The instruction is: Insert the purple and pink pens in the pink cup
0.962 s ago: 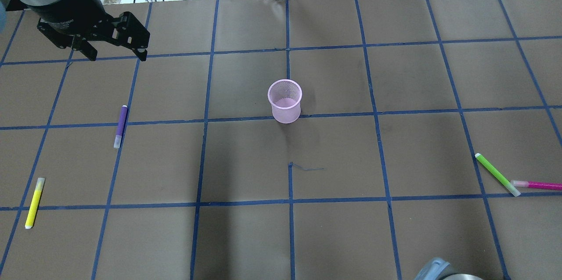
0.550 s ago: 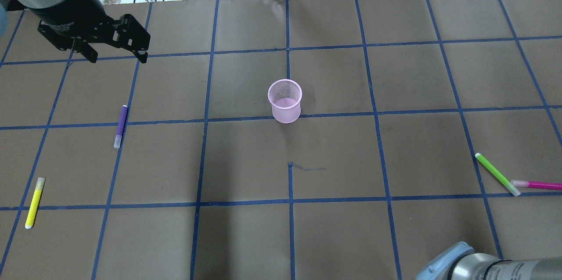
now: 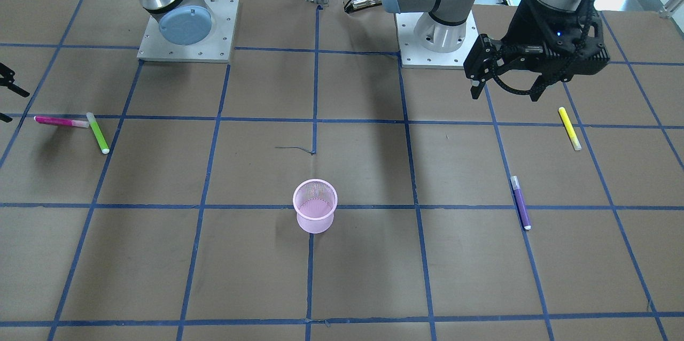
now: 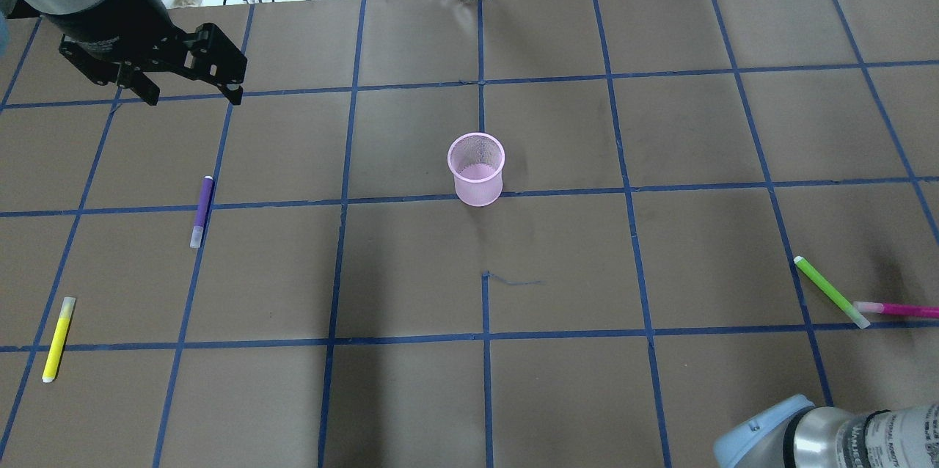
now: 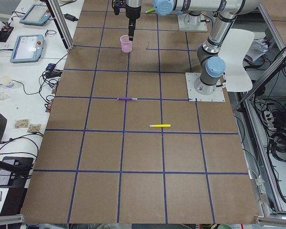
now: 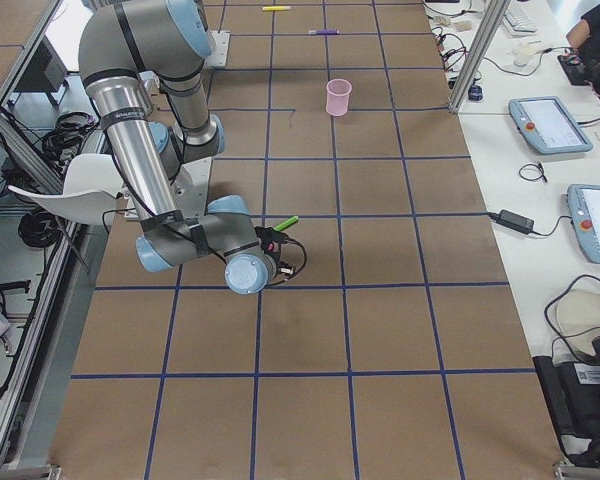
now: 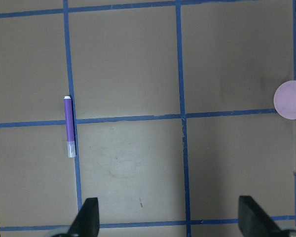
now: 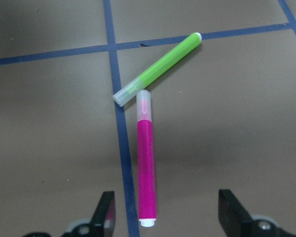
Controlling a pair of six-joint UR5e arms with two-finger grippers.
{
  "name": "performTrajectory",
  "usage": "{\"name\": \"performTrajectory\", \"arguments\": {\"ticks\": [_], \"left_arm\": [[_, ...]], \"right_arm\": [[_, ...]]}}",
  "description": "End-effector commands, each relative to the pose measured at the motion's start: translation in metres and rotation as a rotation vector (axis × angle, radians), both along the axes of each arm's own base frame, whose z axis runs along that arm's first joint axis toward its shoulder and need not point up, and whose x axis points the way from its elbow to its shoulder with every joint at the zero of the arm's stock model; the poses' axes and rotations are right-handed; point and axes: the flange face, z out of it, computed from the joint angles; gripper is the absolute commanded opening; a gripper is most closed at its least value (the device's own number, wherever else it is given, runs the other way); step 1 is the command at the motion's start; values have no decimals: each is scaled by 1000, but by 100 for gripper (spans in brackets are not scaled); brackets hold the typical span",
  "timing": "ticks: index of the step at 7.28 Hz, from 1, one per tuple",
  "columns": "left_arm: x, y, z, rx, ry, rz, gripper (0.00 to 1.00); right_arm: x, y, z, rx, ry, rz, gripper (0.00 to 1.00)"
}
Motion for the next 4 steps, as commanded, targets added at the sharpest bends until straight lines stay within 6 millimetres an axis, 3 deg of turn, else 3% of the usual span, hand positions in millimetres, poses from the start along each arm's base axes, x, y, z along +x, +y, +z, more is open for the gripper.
{"name": "performTrajectory", "arguments": {"ticks": [1,2,3,4], "left_arm": [[-1,4,-15,65,-2,2,100],[10,1,-39,134,-1,27,100],[50,-23,-71,198,13,85,100],[75,-47,-109,267,24,74,100]], "right_arm": [[8,6,-17,-19,-29,83,76],[12,8,-23,-12,-47,85,74],[13,9,-24,-15,-49,90,72],[10,7,-28,-24,-48,92,64]]}}
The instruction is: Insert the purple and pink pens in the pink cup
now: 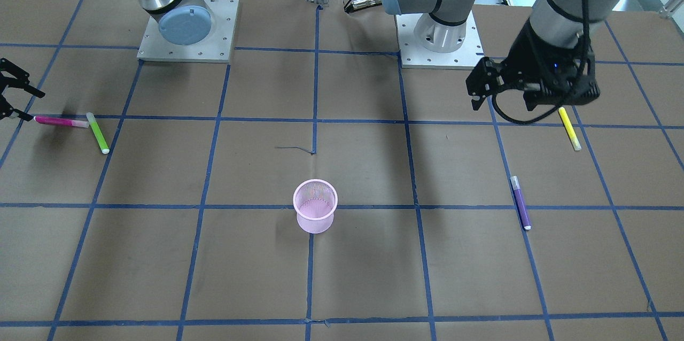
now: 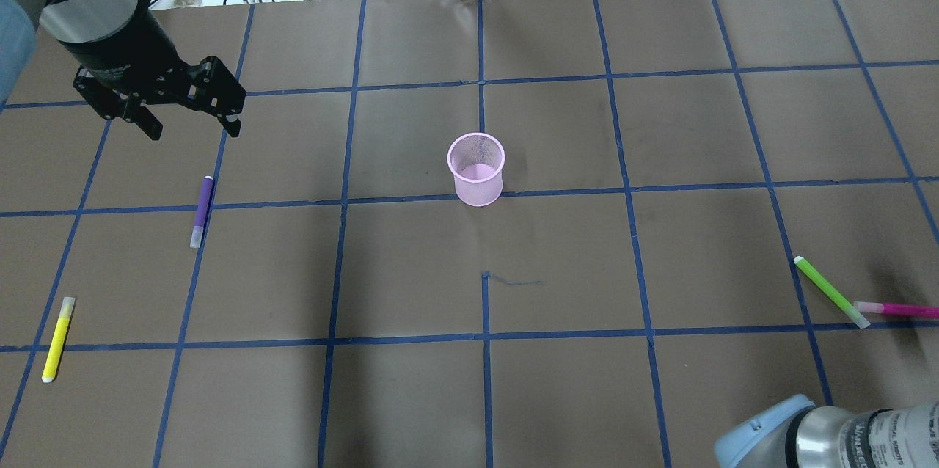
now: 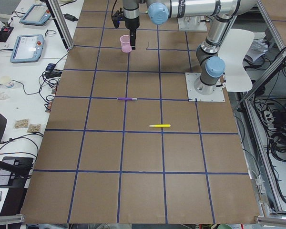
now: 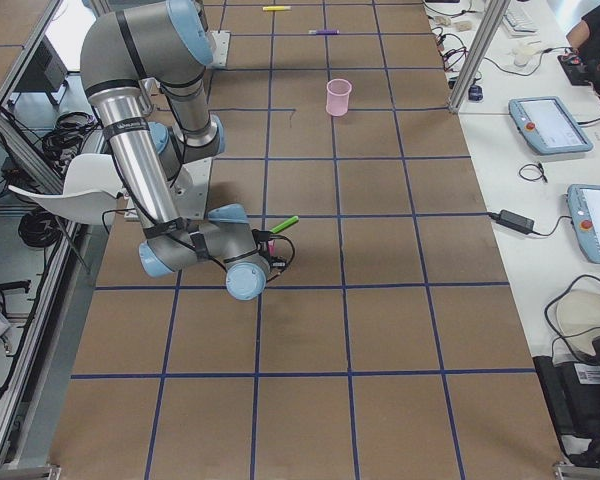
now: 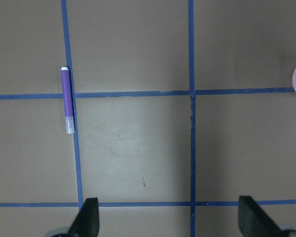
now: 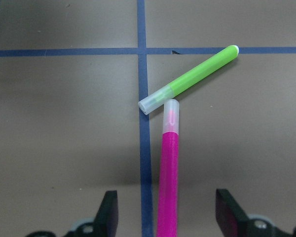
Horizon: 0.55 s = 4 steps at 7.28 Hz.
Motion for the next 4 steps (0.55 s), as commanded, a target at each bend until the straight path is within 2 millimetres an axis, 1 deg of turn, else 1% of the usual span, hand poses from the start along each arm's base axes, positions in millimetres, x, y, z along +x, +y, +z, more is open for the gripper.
{"name": "performTrajectory", "arguments": {"ticks": [1,2,3,4], "left_arm": [[51,-50,-81,129,-45,-67,100],[65,-69,-121,138,-85,-169,100],[82,-84,-155,148,-84,-184,100],[102,-83,-195,208,-49,-281,100]], "right_arm": [[-6,-3,-14,-8,-11,7,63],[-8,-4,-17,-13,-4,7,63],[-11,-5,-16,-23,19,7,63],[-12,-6,-17,-28,30,5,63]]}}
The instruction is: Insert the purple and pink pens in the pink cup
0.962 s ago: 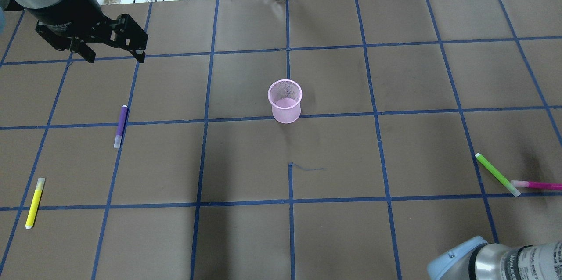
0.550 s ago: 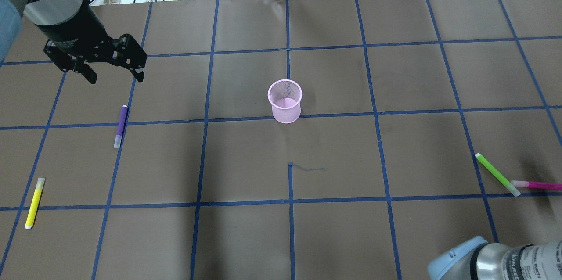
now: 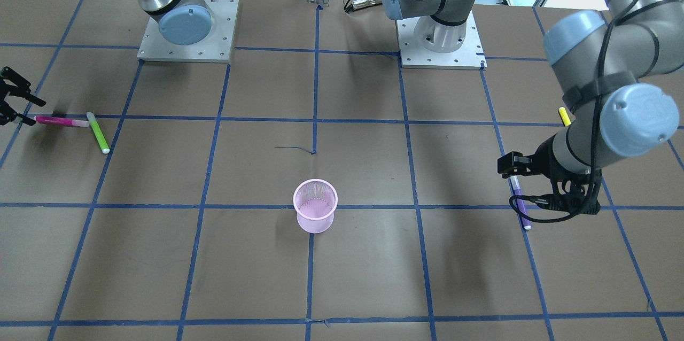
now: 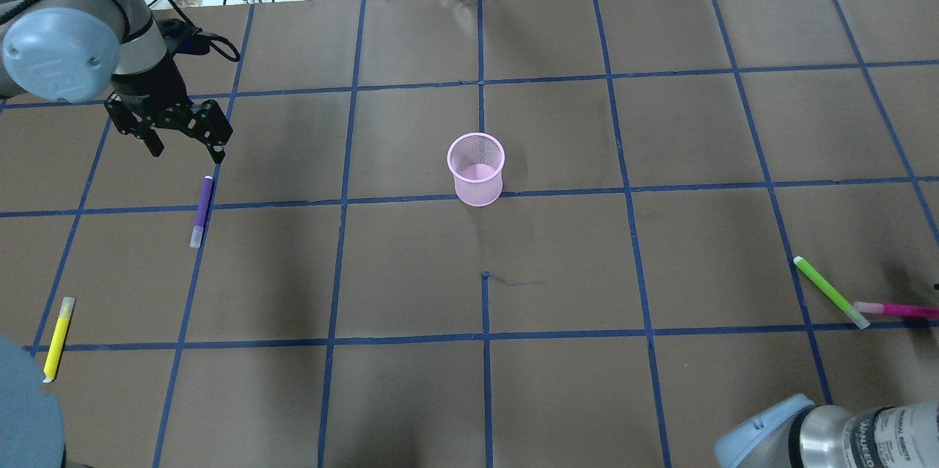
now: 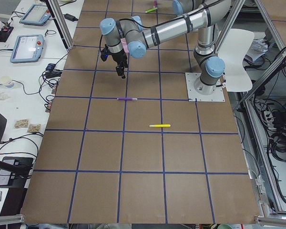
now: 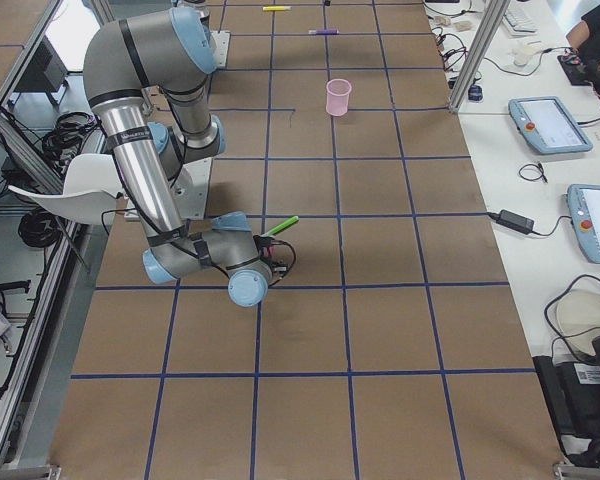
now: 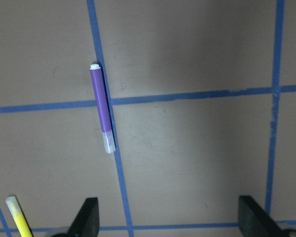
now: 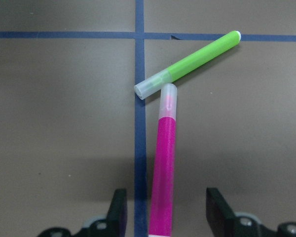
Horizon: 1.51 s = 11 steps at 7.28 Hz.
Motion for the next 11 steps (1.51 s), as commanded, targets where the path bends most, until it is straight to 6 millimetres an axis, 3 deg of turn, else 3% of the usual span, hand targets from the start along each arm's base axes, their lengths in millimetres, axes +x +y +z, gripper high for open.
{"name": "performTrajectory", "arguments": {"ticks": [1,2,4,5,6,7,8,10,11], "left_arm": [[43,-17,-66,11,19,-156,100],[45,-20,-86,22,22,-147,100],[46,-20,-96,31,24,-151,100],[58,-19,-107,63,-8,-147,100],[61,-21,-113,67,-10,-128,100],[63,-26,-116,53,-23,-111,99],[62,-31,-131,37,-32,-58,87],[63,-38,-139,1,-45,-45,87],[62,-38,-138,-3,-46,-45,82]], "right_arm": [[0,-1,-3,-11,12,-3,64],[0,-1,-11,-5,-4,-3,64],[-3,-1,-18,8,-13,-6,64],[-2,-1,-18,7,-15,-2,57],[-2,-1,-16,11,-13,-4,26],[-2,-1,-18,8,-15,2,12],[-2,-1,-18,7,-16,1,7],[0,0,-20,8,-20,1,4],[-2,-1,-17,9,-14,0,4]]}}
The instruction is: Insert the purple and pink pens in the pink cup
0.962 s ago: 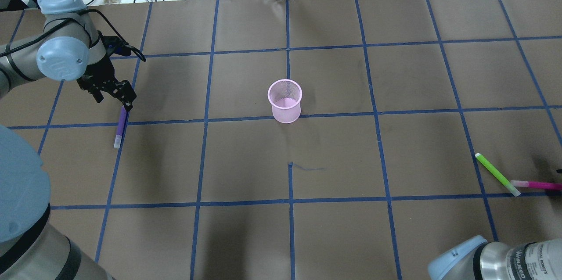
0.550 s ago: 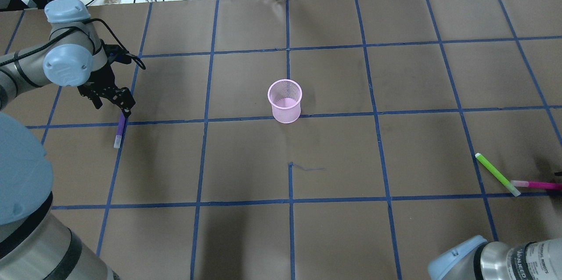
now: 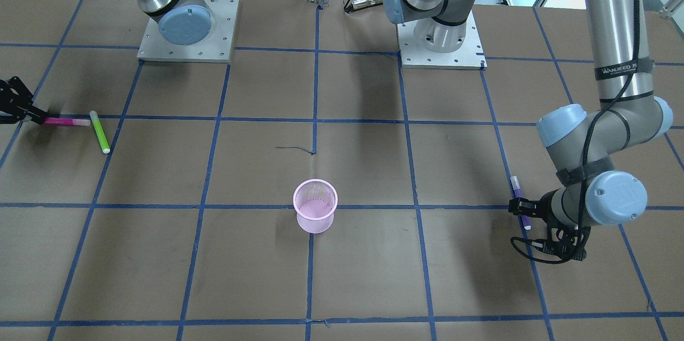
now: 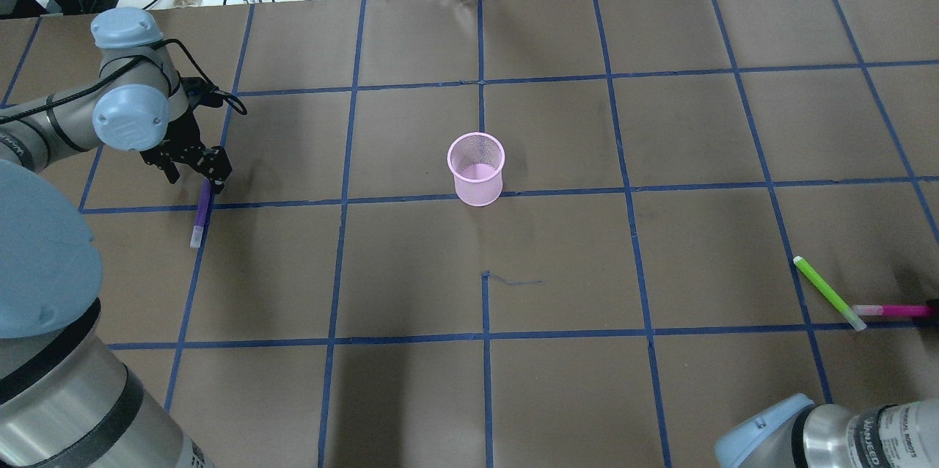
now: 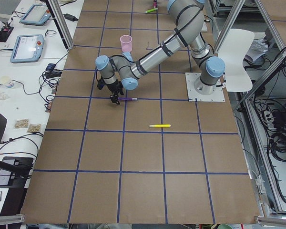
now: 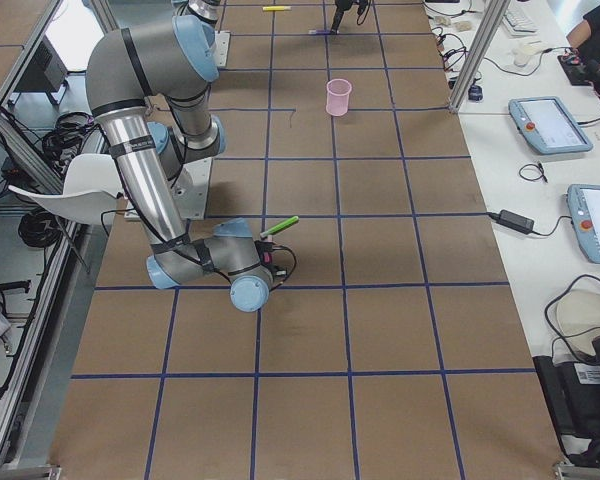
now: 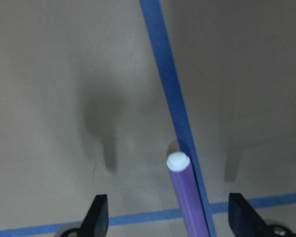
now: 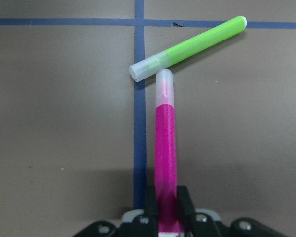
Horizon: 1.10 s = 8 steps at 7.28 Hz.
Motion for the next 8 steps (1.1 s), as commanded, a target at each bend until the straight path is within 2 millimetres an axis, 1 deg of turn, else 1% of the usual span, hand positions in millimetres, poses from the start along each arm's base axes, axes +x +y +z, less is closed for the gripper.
{"name": "performTrajectory", "arguments": {"ticks": [1,2,3,4,5,6,7,8], "left_arm": [[-1,-2,-1,-12,-2,8,79],[-4,-3,4,-22,-8,13,71],[-6,-3,2,-27,1,35,66],[-6,-3,-1,-23,2,38,66],[-6,-3,-1,-22,4,38,66],[-6,-3,-2,-21,4,40,65],[-7,-3,1,-27,4,38,49],[-10,-4,1,-37,34,45,38]], "right_arm": [[-1,0,6,5,10,-11,1],[-7,-3,21,-10,40,-18,0],[-22,-14,50,-24,104,-35,0],[-40,-27,89,-27,175,-81,0],[-38,-46,131,-31,240,-89,0],[-21,-64,175,-33,305,-96,0],[7,-75,219,-37,361,-90,0],[61,-87,261,-25,368,-86,0]]}}
